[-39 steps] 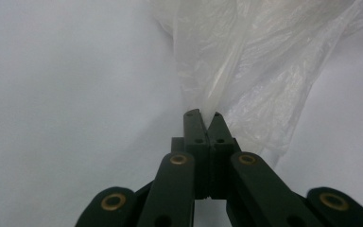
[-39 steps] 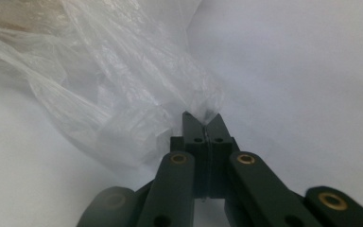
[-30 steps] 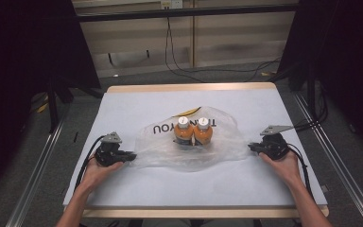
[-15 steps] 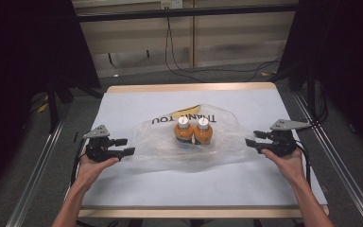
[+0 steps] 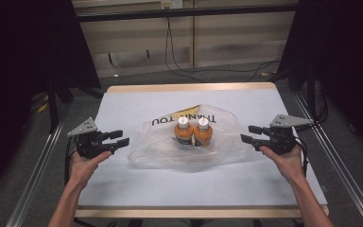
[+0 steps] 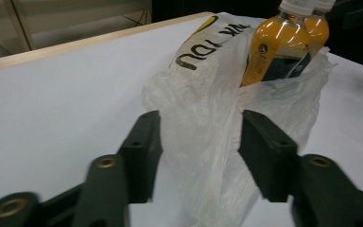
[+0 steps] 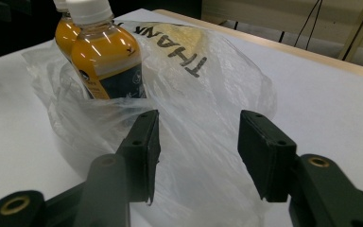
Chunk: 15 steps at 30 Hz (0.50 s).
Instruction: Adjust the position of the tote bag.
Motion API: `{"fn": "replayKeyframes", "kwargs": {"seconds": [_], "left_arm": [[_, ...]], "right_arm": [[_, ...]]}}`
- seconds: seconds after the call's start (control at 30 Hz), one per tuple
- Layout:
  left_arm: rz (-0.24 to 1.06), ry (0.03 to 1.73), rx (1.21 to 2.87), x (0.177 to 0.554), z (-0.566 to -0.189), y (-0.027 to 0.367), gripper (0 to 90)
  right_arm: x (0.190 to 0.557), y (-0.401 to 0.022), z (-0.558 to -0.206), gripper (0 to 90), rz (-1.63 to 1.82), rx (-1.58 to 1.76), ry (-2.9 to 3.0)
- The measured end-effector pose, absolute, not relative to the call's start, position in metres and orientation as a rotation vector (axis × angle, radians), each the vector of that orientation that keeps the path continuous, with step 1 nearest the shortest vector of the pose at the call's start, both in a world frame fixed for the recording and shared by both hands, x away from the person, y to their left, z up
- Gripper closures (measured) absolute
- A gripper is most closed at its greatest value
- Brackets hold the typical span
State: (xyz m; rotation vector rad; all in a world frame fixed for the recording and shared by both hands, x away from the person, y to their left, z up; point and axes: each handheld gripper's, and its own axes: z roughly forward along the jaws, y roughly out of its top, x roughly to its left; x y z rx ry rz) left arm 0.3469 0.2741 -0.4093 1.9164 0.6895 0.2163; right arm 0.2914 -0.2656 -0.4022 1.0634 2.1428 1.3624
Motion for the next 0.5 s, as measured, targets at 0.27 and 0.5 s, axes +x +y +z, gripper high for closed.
{"fn": "replayKeyframes", "kwargs": {"seconds": [0.27, 0.5], "left_arm": [[0.16, 0.588, 2.016, 0.361, -0.415, 0.217, 83.3], [0.103, 0.543, 2.039, 0.381, -0.417, 0.167, 90.0]], "right_arm": [[0.312, -0.232, -0.402, 80.5, 1.396, 1.002, 2.265], [0.338, -0.204, -0.402, 90.0, 1.336, 0.939, 2.408]]}}
